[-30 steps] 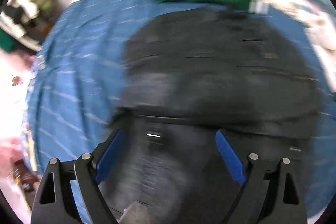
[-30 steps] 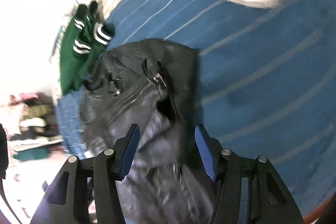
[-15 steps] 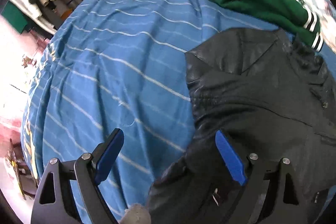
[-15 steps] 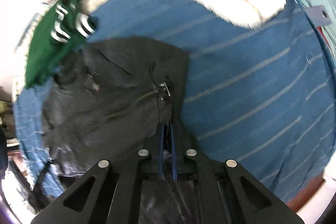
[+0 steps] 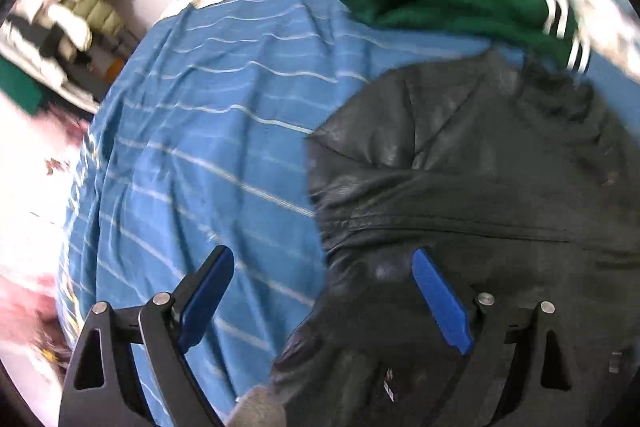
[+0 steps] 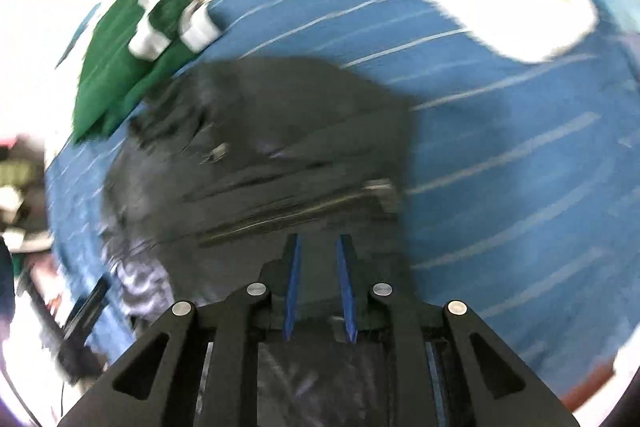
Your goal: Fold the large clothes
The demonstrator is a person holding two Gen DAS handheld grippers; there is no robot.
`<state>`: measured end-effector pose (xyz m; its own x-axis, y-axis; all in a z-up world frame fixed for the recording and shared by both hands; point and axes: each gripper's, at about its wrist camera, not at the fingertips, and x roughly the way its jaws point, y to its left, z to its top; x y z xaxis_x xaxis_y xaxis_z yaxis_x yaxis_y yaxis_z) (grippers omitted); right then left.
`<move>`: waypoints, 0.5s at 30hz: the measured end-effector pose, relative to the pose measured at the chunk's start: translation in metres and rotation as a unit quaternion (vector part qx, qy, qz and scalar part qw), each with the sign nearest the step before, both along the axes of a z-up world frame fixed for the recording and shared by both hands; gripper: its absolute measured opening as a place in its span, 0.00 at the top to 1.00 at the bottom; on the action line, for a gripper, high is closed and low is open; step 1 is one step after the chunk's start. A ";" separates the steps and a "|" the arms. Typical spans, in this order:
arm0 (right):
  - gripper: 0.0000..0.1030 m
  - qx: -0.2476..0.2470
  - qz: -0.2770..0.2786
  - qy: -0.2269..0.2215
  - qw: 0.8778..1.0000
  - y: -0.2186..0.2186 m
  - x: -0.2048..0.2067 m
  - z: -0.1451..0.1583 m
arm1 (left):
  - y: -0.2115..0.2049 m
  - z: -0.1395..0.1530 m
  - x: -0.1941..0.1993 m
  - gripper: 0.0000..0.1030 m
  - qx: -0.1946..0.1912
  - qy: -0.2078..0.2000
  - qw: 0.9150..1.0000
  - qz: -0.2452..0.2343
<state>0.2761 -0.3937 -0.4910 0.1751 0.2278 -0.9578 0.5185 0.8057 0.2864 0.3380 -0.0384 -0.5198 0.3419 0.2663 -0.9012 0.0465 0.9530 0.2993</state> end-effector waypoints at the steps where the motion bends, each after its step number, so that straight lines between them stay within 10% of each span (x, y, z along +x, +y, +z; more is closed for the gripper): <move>1: 0.81 0.006 0.012 0.011 1.000 0.005 0.008 -0.014 | -0.005 -0.019 0.005 0.11 0.024 0.014 1.000 -0.006; 7: 0.90 -0.042 0.067 0.104 0.991 0.018 0.036 -0.089 | -0.005 -0.046 0.010 0.00 0.045 0.006 0.999 -0.008; 15: 0.90 -0.047 0.075 0.123 0.988 0.025 0.050 -0.103 | 0.015 -0.047 0.012 0.00 -0.034 -0.001 0.999 0.043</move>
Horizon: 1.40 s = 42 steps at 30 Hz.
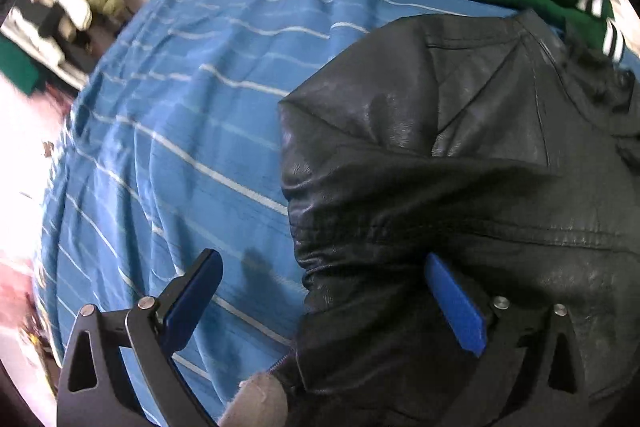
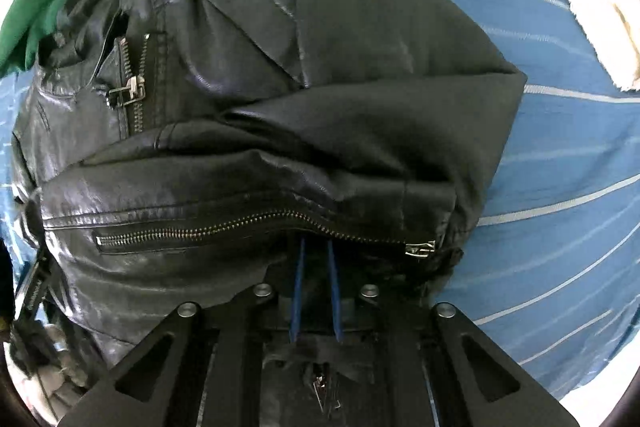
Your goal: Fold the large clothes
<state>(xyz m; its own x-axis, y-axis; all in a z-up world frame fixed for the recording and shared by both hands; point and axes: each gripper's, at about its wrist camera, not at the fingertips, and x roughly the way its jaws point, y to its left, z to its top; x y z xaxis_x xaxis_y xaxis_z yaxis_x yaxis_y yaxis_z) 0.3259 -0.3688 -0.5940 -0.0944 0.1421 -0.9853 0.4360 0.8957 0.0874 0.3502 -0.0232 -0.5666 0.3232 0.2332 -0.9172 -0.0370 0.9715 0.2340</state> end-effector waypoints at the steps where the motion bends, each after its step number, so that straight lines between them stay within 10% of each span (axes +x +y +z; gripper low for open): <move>1: 0.90 0.008 0.002 0.001 1.000 -0.008 0.000 -0.001 | 0.000 0.001 0.001 0.00 0.000 0.003 1.000 0.005; 4: 0.84 0.059 -0.003 -0.003 0.998 -0.024 -0.004 0.013 | -0.004 0.016 -0.003 0.00 0.028 0.013 0.999 0.033; 8: 0.44 0.106 -0.015 -0.053 0.993 -0.062 -0.033 0.058 | -0.028 0.047 -0.035 0.00 0.105 -0.010 0.993 0.056; 16: 0.44 0.101 0.015 -0.036 0.994 -0.133 -0.112 0.077 | -0.125 0.067 -0.174 0.00 0.278 0.016 0.957 0.082; 27: 0.44 0.065 0.027 0.027 0.997 -0.207 -0.158 0.042 | -0.303 0.041 -0.310 0.00 0.248 0.107 0.963 0.025; 38: 0.44 0.055 0.066 0.000 0.996 -0.205 -0.126 0.053 | -0.329 -0.033 -0.286 0.00 0.304 0.103 0.946 0.051; 40: 0.43 0.074 0.079 -0.009 0.994 -0.197 -0.119 0.050 | -0.315 -0.026 -0.274 0.21 0.297 0.083 0.948 0.074; 42: 0.34 0.133 0.083 -0.029 0.987 -0.183 -0.106 0.039 | -0.293 -0.017 -0.263 0.76 0.225 0.077 0.967 0.095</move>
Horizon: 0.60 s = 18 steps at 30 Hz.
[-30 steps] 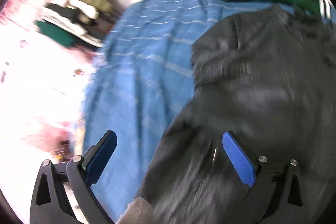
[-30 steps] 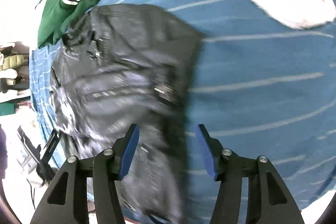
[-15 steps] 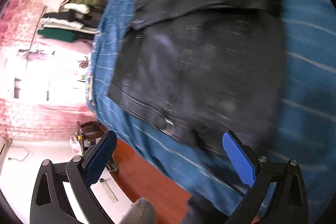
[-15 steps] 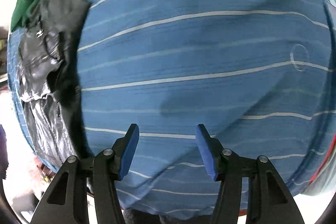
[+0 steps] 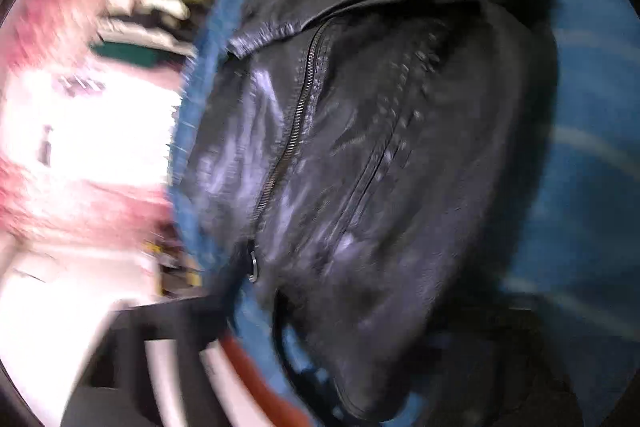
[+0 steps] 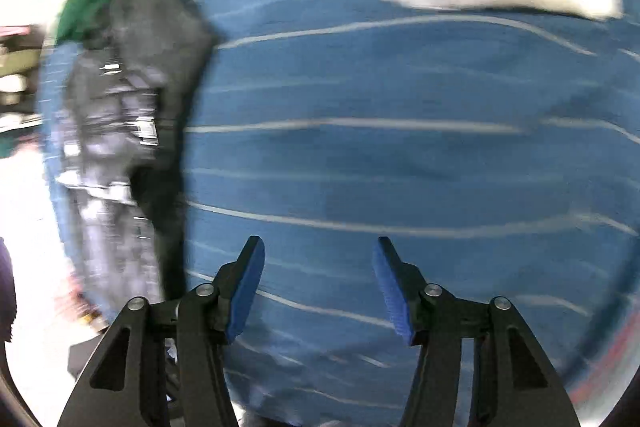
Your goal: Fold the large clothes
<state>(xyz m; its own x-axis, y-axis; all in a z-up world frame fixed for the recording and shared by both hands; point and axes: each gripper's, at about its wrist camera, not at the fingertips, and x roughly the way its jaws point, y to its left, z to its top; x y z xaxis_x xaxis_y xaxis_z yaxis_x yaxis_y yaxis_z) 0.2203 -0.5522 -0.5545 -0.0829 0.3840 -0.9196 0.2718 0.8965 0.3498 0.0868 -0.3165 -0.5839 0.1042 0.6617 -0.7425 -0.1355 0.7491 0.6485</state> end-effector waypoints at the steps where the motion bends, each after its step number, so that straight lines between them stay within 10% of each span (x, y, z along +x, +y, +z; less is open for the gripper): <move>1: 0.24 0.048 0.000 -0.012 0.999 0.010 0.010 -0.009 | 0.003 0.003 0.001 0.83 -0.021 -0.008 1.000 0.002; 10: 0.16 0.235 -0.107 -0.026 0.966 0.072 0.086 -0.081 | 0.037 0.056 0.005 0.87 -0.072 -0.051 0.996 -0.028; 11: 0.22 0.236 -0.127 -0.024 0.963 0.074 0.091 -0.084 | 0.041 0.062 0.007 0.87 -0.080 -0.051 0.995 -0.030; 13: 0.67 0.261 -0.155 -0.027 0.953 0.076 0.095 -0.079 | 0.046 0.069 0.008 0.87 -0.094 -0.051 0.994 -0.031; 18: 0.71 0.220 -0.158 -0.041 0.962 0.092 0.102 -0.020 | 0.068 0.094 0.014 0.87 -0.151 -0.054 0.987 -0.027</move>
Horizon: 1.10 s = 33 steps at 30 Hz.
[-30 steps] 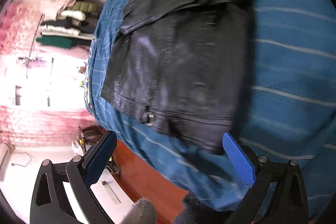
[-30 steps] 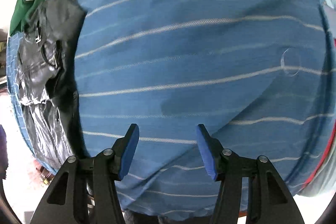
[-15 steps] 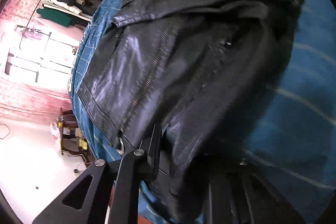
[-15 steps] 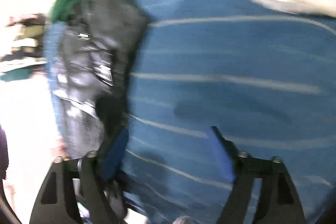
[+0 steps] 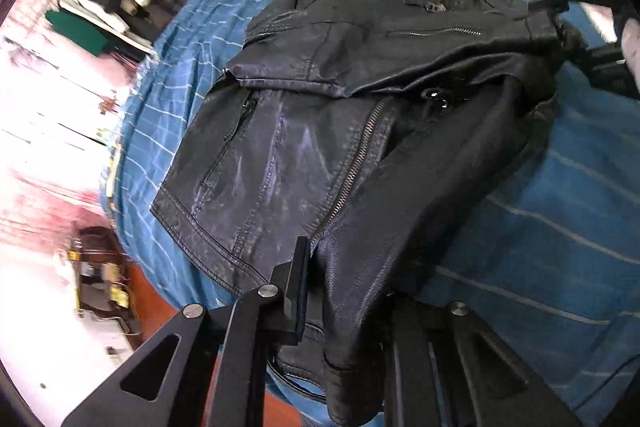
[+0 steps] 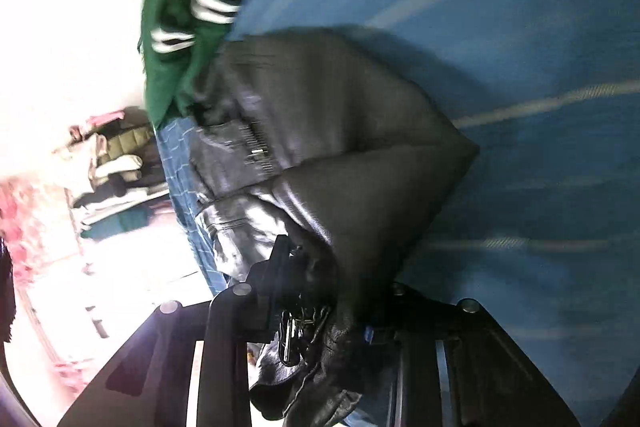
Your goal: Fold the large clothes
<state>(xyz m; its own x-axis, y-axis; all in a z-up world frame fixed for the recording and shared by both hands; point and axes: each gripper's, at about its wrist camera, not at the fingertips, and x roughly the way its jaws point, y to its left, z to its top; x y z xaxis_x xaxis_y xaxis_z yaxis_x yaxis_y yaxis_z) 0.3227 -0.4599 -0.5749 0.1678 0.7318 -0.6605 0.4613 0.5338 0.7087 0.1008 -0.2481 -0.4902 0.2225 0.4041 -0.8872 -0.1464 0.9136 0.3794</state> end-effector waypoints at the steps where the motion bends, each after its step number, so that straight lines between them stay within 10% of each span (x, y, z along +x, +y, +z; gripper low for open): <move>1: 0.72 -0.008 0.003 -0.008 1.000 0.007 0.005 0.020 | 0.014 0.009 0.001 0.87 -0.031 -0.002 1.000 0.004; 11: 0.72 -0.154 0.128 -0.047 0.979 0.230 0.097 0.149 | 0.167 0.041 0.039 0.83 -0.226 -0.006 0.972 0.067; 20: 0.68 -0.295 0.243 0.025 0.924 0.418 0.167 0.055 | 0.327 -0.020 0.053 0.74 -0.370 -0.030 0.912 0.176; 23: 0.43 -0.318 0.270 0.036 0.908 0.449 0.176 0.027 | 0.360 -0.036 0.044 0.55 -0.392 -0.039 0.891 0.224; 28: 0.20 -0.171 0.308 -0.039 0.935 0.441 0.175 0.049 | 0.362 -0.028 0.032 0.49 -0.351 -0.047 0.904 0.240; 30: 0.20 -0.103 0.294 -0.058 0.948 0.412 0.176 0.062 | 0.353 -0.018 0.031 0.27 -0.317 -0.052 0.918 0.231; 33: 0.20 -0.118 0.249 -0.084 0.958 0.334 0.176 0.084 | 0.335 -0.011 0.035 0.17 -0.269 -0.065 0.938 0.210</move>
<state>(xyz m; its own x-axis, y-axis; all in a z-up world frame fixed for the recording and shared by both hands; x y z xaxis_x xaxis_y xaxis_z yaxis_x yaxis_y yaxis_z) 0.4984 -0.1257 -0.4911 -0.0449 0.5826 -0.8116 -0.0013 0.8123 0.5832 0.1355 0.0868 -0.5014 0.2639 -0.0174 -0.9644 -0.5500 0.8186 -0.1653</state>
